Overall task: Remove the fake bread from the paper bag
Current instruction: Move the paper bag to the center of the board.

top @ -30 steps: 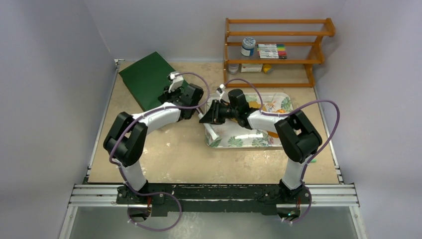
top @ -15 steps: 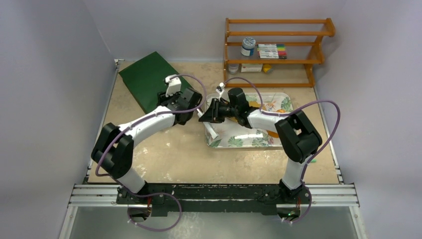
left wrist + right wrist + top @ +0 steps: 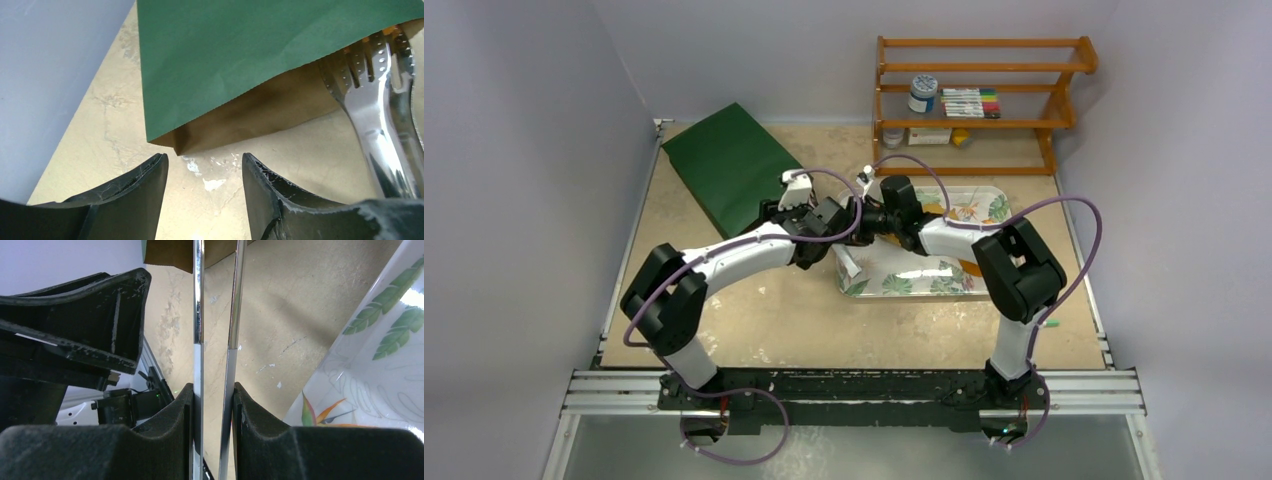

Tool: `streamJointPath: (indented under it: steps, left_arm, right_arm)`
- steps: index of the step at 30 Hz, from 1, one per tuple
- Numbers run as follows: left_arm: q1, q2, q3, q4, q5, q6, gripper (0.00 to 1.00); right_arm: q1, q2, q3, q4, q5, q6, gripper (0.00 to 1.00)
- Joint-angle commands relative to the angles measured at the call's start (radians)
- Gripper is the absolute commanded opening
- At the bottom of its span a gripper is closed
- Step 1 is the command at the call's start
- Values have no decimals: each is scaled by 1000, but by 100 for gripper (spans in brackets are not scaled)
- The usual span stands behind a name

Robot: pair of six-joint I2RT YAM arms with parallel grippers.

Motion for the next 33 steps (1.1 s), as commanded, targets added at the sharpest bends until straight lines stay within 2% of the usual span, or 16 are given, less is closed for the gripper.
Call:
streamJointPath:
  steps: [1, 7, 10, 17, 21, 26, 29, 31, 32, 33]
  left_arm:
    - [2, 36, -1, 6, -137, -24, 57]
    - [28, 171, 22, 8, -272, -54, 61]
    - [53, 206, 23, 51, -296, -43, 61]
    - [103, 184, 23, 177, -364, 36, 61]
    - [142, 163, 8, 307, -342, 151, 62]
    - [220, 178, 14, 367, -295, 191, 59]
    - [246, 171, 9, 446, -264, 269, 51]
    - [258, 166, 13, 493, -240, 315, 35]
    - [263, 167, 18, 511, -232, 337, 23]
    - [266, 170, 29, 526, -223, 357, 18]
  right_arm:
    - [-3, -12, 55, 76, -33, -10, 5]
    - [-3, -18, 52, 77, -38, -7, 5]
    - [-3, -23, 51, 75, -42, -8, 5]
    - [-4, -23, 39, 79, -51, -10, 5]
    - [-3, -22, 33, 83, -52, -10, 5]
    - [-3, -28, 29, 77, -55, -13, 5]
    - [-3, -31, 24, 73, -57, -18, 5]
    - [-3, -32, 20, 71, -58, -21, 5]
    - [-4, -33, 18, 70, -56, -21, 4]
    - [-4, -35, 19, 67, -53, -24, 5]
